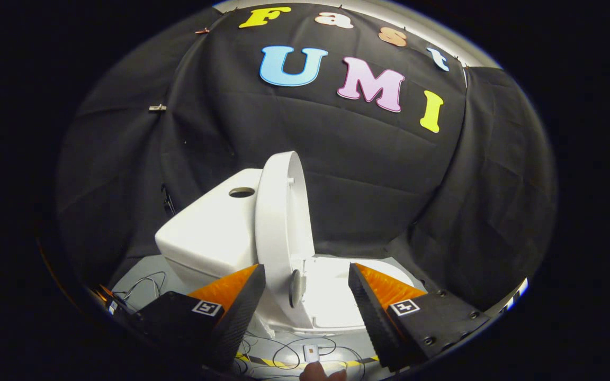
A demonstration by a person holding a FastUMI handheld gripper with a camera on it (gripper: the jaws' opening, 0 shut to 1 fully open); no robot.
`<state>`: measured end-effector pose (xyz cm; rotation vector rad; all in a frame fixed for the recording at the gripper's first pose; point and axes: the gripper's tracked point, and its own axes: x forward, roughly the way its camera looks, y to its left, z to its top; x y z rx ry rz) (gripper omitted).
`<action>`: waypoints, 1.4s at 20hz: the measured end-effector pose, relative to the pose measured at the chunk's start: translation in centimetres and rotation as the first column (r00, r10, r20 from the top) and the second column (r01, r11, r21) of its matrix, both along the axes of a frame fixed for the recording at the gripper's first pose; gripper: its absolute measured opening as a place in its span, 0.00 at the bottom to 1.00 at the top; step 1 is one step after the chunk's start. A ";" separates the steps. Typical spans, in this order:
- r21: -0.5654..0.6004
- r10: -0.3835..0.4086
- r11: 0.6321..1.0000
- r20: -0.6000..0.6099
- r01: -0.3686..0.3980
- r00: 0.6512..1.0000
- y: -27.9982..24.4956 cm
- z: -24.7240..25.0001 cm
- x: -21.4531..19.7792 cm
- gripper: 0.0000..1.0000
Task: Open the toilet lid.
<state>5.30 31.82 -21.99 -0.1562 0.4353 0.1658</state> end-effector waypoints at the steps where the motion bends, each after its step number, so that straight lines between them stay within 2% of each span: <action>1: 0.016 0.008 1.000 0.009 -0.008 1.000 -0.1 0.7 0.0 0.99; 7: 0.097 0.010 0.995 0.083 -0.018 0.996 -2.3 6.9 0.3 0.99; 14: 0.152 -0.026 0.988 0.197 -0.005 0.980 -7.7 14.3 0.3 0.99; 23: 0.193 -0.062 0.981 0.310 0.001 0.949 -14.3 21.6 -1.9 0.99; 28: 0.224 -0.077 0.975 0.352 -0.004 0.933 -17.6 24.1 -3.7 0.99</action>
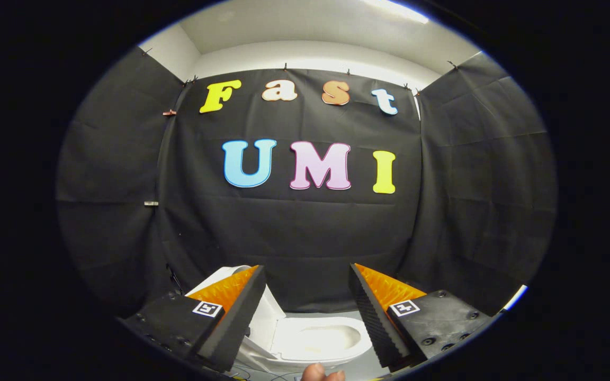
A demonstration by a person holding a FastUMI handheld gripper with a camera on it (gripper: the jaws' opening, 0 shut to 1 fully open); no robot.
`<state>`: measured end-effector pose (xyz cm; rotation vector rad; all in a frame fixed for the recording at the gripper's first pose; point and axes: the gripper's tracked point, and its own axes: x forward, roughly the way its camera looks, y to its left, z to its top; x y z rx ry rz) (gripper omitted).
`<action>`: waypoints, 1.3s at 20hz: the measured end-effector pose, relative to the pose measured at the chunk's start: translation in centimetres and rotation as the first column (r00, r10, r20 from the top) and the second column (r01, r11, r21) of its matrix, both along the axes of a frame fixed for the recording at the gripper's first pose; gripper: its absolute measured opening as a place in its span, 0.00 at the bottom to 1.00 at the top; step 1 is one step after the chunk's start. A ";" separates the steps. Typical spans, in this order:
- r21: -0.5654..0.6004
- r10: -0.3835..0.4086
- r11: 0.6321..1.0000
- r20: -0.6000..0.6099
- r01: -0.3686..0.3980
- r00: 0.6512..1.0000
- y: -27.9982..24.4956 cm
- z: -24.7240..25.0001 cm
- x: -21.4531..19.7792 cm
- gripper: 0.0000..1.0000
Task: Open the toilet lid.
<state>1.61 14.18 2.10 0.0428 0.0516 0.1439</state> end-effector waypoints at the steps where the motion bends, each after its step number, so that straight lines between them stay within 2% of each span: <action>1: 0.011 0.003 1.000 0.003 -0.003 1.000 -0.5 0.2 -0.3 0.99; 9: 0.022 0.018 1.000 0.042 -0.019 0.999 -4.3 1.2 -2.6 0.99; 14: 0.020 -0.010 1.000 0.030 0.009 0.999 -6.7 0.4 -2.8 0.99; 26: 0.048 -0.023 0.999 0.026 0.022 0.999 -7.2 0.4 -3.1 0.99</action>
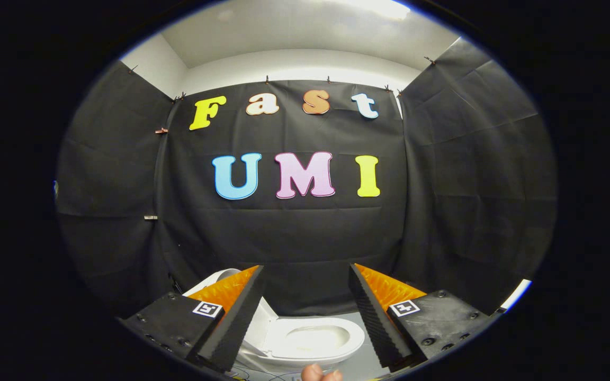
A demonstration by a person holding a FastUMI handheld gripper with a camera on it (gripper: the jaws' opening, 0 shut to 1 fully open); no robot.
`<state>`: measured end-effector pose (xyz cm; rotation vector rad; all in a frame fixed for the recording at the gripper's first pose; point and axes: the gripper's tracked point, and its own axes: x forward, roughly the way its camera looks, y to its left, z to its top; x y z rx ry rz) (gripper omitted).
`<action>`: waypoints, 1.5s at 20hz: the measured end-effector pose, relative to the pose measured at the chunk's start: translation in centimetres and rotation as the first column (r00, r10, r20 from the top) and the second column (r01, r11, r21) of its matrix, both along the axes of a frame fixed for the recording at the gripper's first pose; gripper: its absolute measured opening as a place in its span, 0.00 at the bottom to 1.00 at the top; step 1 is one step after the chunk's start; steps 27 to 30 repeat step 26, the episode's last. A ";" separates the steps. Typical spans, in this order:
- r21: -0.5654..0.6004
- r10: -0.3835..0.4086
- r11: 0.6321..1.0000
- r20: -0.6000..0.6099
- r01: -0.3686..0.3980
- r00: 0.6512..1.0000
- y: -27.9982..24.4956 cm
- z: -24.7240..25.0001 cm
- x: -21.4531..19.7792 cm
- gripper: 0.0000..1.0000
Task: Open the toilet lid.
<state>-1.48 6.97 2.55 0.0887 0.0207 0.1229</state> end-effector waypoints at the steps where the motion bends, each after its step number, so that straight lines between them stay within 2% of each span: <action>1: -0.004 -0.002 1.000 0.001 0.002 1.000 -0.1 0.0 0.0 0.99; 30: 0.001 -0.007 1.000 0.026 0.007 1.000 0.1 1.6 -0.8 0.99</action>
